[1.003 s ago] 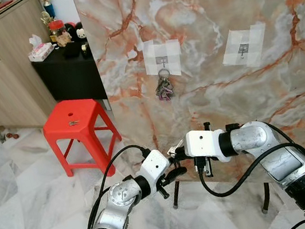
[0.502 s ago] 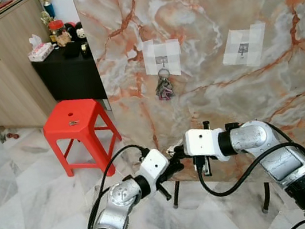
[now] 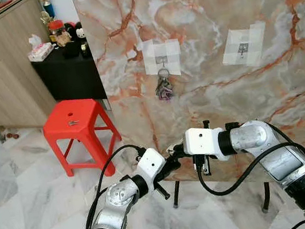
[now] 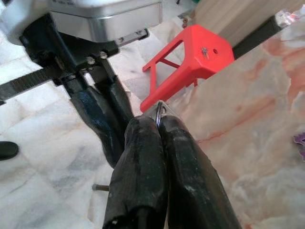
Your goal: Hang keys on a hook
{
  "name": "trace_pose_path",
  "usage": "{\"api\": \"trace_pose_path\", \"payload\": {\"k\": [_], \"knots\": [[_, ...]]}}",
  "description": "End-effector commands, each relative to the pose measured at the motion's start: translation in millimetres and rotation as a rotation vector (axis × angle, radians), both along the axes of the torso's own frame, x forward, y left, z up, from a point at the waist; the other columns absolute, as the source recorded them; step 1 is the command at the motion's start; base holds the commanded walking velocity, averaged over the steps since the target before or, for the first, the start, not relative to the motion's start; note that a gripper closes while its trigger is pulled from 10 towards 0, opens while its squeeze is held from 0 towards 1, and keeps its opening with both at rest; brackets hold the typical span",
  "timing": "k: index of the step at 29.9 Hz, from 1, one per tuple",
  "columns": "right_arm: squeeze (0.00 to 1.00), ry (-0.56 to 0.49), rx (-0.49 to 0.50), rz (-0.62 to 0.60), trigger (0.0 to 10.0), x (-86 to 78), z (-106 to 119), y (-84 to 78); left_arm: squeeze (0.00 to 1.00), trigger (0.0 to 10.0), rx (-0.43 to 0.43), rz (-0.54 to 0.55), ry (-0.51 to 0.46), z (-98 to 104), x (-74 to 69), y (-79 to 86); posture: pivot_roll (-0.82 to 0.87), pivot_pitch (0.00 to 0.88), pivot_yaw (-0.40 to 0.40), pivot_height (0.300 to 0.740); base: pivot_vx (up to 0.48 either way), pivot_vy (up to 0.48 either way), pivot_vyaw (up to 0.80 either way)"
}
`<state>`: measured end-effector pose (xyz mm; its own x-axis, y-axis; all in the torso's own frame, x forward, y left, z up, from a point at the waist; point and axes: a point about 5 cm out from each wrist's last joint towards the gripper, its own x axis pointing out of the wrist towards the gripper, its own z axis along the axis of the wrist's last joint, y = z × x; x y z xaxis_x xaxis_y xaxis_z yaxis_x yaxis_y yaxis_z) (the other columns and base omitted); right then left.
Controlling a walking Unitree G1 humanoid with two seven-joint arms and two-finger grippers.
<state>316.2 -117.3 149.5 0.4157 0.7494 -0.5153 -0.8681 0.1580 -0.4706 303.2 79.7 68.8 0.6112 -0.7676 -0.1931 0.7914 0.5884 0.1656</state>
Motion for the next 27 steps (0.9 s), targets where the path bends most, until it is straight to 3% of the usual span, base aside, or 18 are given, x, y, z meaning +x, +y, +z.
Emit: {"api": "trace_pose_path", "payload": {"k": [1, 2, 3, 4, 13, 15, 16, 27], "knots": [[0.00, -0.021, -0.006, -0.043, 10.0, 5.4, 1.6, -2.5, 0.00, 0.0, -0.003, -0.057, 0.001, 1.5, -2.7, -6.9, 0.12, 0.043, 0.045, 0.740, 0.000, 0.000, 0.00], [0.00, -0.022, -0.009, -0.047, 10.0, 6.0, 1.4, -3.3, 0.00, 0.0, -0.001, -0.065, 0.007, 0.9, -3.3, -7.5, 0.12, 0.043, 0.046, 0.740, 0.000, 0.000, 0.00], [0.00, -0.022, -0.010, -0.058, 10.0, 6.8, 1.2, -4.2, 0.00, 6.7, 0.007, -0.069, 0.009, 0.0, -4.0, -7.7, 0.12, 0.042, 0.047, 0.740, 0.000, 0.000, 0.00], [0.00, -0.023, -0.013, -0.074, 10.0, 8.3, 0.8, -5.7, 0.00, 10.0, 0.019, -0.070, 0.012, -1.5, -4.6, -7.8, 0.12, 0.042, 0.047, 0.740, 0.000, 0.000, 0.00], [0.00, -0.049, -0.040, -0.171, 10.0, 17.3, -0.7, -14.8, 0.00, 10.0, 0.055, -0.058, 0.016, -5.1, -4.1, -7.5, 0.12, 0.042, 0.048, 0.740, 0.000, 0.000, 0.00], [0.00, -0.050, -0.038, -0.170, 10.0, 17.5, -0.4, -14.1, 0.04, 10.0, 0.050, -0.055, 0.016, -4.6, -3.8, -7.6, 0.12, 0.042, 0.048, 0.740, 0.000, 0.000, 0.00], [0.00, -0.051, -0.037, -0.169, 10.0, 17.6, -0.2, -13.9, 1.00, 10.0, 0.044, -0.052, 0.017, -4.2, -3.4, -7.6, 0.12, 0.042, 0.047, 0.740, 0.000, 0.000, 0.00], [0.00, -0.060, -0.032, -0.166, 10.0, 18.3, 2.3, -11.7, 1.00, 10.0, 0.033, -0.039, 0.013, -2.5, -1.7, -6.7, 0.12, 0.042, 0.047, 0.740, 0.000, 0.000, 0.00]]}}
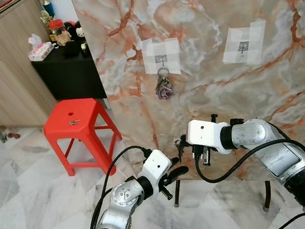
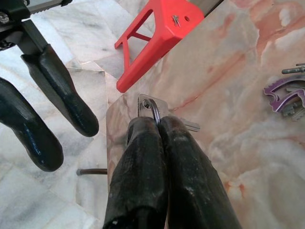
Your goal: Hang keys on a hook
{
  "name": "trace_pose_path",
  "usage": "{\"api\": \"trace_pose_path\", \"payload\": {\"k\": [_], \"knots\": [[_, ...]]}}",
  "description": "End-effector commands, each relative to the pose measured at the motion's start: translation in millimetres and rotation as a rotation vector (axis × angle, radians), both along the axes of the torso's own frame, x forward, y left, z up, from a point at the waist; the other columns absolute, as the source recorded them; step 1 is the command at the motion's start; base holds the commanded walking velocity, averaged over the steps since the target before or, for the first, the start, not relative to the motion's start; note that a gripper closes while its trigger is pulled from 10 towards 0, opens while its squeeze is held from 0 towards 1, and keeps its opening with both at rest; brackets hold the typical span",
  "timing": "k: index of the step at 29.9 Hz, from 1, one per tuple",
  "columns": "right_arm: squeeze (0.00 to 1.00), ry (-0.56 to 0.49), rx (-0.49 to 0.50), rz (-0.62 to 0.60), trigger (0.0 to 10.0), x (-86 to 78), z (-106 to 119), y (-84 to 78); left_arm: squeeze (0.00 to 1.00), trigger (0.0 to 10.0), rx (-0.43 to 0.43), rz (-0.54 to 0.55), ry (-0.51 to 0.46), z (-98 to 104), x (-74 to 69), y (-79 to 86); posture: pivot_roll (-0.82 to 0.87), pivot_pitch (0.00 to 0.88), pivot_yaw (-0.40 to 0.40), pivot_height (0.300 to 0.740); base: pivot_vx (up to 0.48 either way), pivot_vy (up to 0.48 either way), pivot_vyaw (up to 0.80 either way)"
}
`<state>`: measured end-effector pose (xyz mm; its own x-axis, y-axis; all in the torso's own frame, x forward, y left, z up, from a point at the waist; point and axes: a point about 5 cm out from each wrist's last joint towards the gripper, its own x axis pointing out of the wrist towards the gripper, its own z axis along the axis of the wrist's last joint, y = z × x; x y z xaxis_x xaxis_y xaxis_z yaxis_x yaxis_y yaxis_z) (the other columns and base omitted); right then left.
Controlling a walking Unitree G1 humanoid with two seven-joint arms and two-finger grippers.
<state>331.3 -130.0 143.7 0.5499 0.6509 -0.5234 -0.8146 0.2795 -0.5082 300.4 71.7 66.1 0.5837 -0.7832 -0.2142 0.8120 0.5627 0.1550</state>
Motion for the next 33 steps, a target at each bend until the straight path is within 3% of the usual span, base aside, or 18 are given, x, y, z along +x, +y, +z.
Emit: {"api": "trace_pose_path", "payload": {"k": [1, 2, 3, 4, 20, 21, 25, 27, 28, 33], "knots": [[0.00, -0.025, 0.002, 0.001, 10.0, 3.2, 8.1, 1.1, 1.00, 10.0, 0.021, -0.010, -0.008, 0.3, 1.1, 1.2, 0.12, 0.042, 0.047, 0.740, 0.000, 0.000, 0.00], [0.00, -0.025, 0.002, 0.000, 10.0, 3.2, 8.0, 1.1, 1.00, 10.0, 0.022, -0.008, -0.011, 0.6, 1.3, 1.3, 0.12, 0.042, 0.047, 0.740, 0.000, 0.000, 0.00], [0.00, -0.025, 0.002, 0.000, 10.0, 3.3, 8.0, 1.2, 0.15, 10.0, 0.025, -0.007, -0.013, 0.9, 1.8, 1.5, 0.12, 0.041, 0.047, 0.740, 0.000, 0.000, 0.00], [0.00, -0.025, 0.002, 0.001, 10.0, 3.3, 8.0, 1.2, 0.00, 10.0, 0.028, -0.005, -0.015, 1.0, 2.0, 1.7, 0.12, 0.040, 0.047, 0.740, 0.000, 0.000, 0.00], [0.00, -0.019, 0.001, 0.024, 10.0, 1.2, 8.5, 4.5, 0.00, 10.0, 0.013, 0.077, -0.075, 10.2, 12.6, 6.3, 0.12, 0.036, 0.046, 0.740, 0.000, 0.000, 0.00], [0.00, -0.019, 0.002, 0.027, 10.0, 0.9, 8.8, 5.2, 1.00, 10.0, 0.010, 0.075, -0.073, 10.2, 12.7, 5.8, 0.12, 0.036, 0.046, 0.740, 0.000, 0.000, 0.00], [0.00, -0.017, 0.003, 0.035, 10.0, 0.0, 8.6, 5.8, 1.00, 10.0, -0.003, 0.075, -0.074, 10.9, 12.8, 3.5, 0.12, 0.035, 0.045, 0.740, 0.000, 0.000, 0.00], [0.00, -0.015, 0.003, 0.043, 10.0, -1.2, 8.8, 6.7, 0.95, 10.0, -0.002, 0.078, -0.080, 11.4, 13.3, 0.8, 0.12, 0.036, 0.046, 0.740, 0.000, 0.000, 0.00], [0.00, -0.015, 0.003, 0.045, 10.0, -1.5, 8.8, 6.8, 0.00, 10.0, -0.002, 0.077, -0.082, 11.4, 13.2, 0.1, 0.12, 0.035, 0.046, 0.740, 0.000, 0.000, 0.00], [0.00, -0.015, 0.005, 0.049, 10.0, -2.0, 9.1, 7.6, 0.00, 10.0, -0.012, 0.075, -0.084, 12.2, 13.4, -3.3, 0.12, 0.036, 0.046, 0.740, 0.000, 0.000, 0.00]]}}
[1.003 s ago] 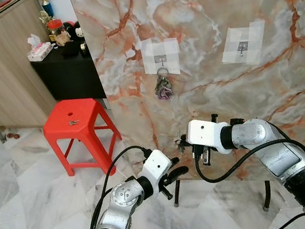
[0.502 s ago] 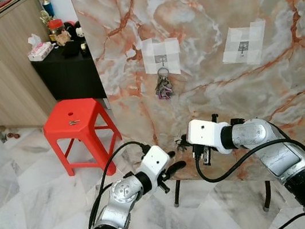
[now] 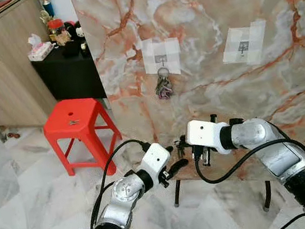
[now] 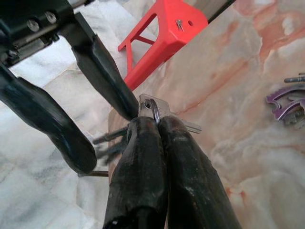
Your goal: Hang keys on a hook
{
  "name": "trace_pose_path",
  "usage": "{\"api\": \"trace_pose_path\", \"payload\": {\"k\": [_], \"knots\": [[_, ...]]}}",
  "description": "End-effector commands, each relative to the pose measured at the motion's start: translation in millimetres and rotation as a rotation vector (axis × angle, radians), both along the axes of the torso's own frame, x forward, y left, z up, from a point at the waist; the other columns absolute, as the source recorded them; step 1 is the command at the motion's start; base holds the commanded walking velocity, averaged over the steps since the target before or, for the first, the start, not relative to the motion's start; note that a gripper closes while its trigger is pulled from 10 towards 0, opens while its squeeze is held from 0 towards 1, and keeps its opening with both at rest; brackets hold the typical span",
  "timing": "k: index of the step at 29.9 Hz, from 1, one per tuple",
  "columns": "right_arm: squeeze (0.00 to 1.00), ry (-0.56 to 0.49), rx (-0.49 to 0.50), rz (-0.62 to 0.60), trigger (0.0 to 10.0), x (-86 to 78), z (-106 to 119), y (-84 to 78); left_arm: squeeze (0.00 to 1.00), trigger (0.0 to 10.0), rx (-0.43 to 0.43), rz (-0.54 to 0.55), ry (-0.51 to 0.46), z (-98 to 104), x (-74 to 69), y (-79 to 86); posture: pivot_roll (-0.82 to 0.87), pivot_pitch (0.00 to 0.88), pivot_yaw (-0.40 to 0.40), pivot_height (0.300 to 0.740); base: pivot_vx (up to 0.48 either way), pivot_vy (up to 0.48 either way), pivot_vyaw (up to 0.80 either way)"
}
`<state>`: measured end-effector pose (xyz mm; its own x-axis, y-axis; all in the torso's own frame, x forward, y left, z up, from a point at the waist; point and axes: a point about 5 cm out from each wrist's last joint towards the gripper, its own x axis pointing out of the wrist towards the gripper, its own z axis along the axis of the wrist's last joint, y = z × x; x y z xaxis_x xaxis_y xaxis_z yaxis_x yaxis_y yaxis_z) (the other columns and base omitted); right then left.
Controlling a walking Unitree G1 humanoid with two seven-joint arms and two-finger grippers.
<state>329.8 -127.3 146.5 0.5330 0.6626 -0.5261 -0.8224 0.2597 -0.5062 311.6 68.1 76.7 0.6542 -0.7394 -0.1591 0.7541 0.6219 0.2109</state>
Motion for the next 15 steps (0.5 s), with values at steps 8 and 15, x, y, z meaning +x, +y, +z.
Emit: {"api": "trace_pose_path", "payload": {"k": [8, 15], "knots": [[0.00, -0.017, 0.009, 0.032, 10.0, -1.4, 6.8, 6.4, 0.00, 10.0, -0.007, 0.009, -0.012, 2.6, 3.8, -2.1, 0.12, 0.037, 0.046, 0.740, 0.000, 0.000, 0.00], [0.00, -0.016, 0.016, 0.036, 10.0, -1.9, 7.2, 7.6, 0.00, 10.0, -0.009, 0.026, -0.010, 2.1, 5.4, -5.6, 0.12, 0.036, 0.045, 0.740, 0.000, 0.000, 0.00]]}}
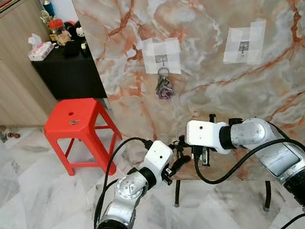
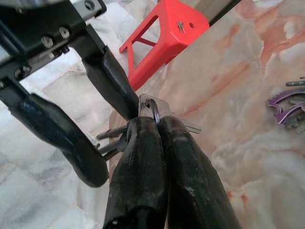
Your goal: Hang keys on a hook
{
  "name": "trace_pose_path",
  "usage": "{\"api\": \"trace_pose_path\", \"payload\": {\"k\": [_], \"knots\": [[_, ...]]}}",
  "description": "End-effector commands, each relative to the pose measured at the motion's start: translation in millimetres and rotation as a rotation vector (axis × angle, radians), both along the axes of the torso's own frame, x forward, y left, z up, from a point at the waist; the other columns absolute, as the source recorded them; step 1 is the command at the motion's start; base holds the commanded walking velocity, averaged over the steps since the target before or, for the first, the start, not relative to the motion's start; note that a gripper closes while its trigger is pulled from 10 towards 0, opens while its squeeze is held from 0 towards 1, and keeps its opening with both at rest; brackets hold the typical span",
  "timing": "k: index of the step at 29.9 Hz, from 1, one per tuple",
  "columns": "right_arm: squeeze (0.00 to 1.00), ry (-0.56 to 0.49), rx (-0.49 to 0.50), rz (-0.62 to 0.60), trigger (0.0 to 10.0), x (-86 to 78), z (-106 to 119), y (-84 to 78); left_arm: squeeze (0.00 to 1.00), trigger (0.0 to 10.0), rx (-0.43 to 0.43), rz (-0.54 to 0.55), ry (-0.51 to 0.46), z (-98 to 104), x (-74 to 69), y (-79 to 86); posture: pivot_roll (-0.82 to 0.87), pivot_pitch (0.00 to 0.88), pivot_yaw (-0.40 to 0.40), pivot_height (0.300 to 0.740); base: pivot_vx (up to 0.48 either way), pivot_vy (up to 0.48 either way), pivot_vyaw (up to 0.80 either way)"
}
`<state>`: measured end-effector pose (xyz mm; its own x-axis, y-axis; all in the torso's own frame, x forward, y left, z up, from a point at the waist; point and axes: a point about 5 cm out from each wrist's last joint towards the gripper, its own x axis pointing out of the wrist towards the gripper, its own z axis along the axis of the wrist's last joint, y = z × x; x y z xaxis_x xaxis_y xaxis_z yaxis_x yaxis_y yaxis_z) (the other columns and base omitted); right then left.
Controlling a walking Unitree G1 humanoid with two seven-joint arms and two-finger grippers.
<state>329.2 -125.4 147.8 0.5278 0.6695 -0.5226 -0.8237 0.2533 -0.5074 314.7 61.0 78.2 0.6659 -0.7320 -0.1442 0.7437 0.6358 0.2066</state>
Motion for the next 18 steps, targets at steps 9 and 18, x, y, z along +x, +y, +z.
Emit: {"api": "trace_pose_path", "payload": {"k": [9, 18], "knots": [[0.00, -0.015, 0.020, 0.030, 10.0, -1.4, 7.1, 7.0, 0.00, 10.0, 0.025, 0.036, 0.017, -5.4, 2.8, 0.7, 0.12, 0.037, 0.045, 0.740, 0.000, 0.000, 0.00], [0.00, -0.012, 0.025, 0.029, 10.0, -1.9, 6.9, 8.0, 0.00, 10.0, -0.012, 0.073, 0.023, -6.2, 3.8, -1.4, 0.11, 0.036, 0.046, 0.740, 0.000, 0.000, 0.00]]}}
